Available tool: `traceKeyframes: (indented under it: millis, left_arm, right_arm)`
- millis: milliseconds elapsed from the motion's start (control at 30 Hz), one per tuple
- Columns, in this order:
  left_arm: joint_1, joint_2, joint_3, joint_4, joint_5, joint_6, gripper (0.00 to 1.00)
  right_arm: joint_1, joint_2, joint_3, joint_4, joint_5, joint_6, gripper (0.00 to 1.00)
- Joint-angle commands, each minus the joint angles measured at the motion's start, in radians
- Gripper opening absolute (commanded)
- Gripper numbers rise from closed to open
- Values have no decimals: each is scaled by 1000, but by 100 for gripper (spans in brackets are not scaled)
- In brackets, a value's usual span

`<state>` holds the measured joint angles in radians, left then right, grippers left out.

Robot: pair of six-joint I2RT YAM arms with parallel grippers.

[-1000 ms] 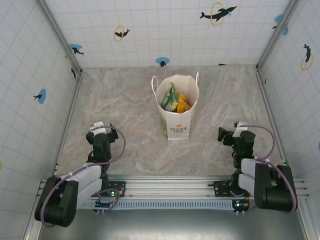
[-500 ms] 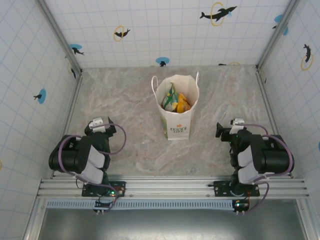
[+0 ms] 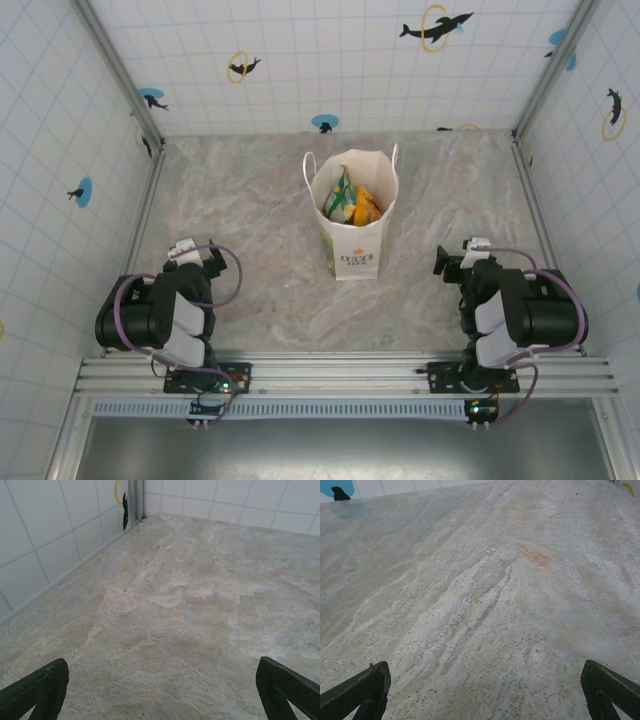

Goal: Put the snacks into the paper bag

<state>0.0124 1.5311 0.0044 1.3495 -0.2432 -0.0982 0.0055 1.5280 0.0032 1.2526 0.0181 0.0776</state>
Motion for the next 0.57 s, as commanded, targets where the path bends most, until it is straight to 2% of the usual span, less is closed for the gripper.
traceKeyframes:
  millis: [0,300,367,533]
  left_arm:
    - [-6,-11,-29,-6,13,-6,98]
    - [-6,-9,-30,-7,13,-7,98]
    - [-3,-7,-21,-19,55,-1,98]
    - [-1,-10,-22,-18,56,5,98]
  right_arm:
    - [4,-6,-3,9,15,-3,100]
    - [4,-5,-3,10,15,-2,100]
    - [3,-5,-3,9,14,-2,100]
    - [0,-4,-3,9,10,-1,100]
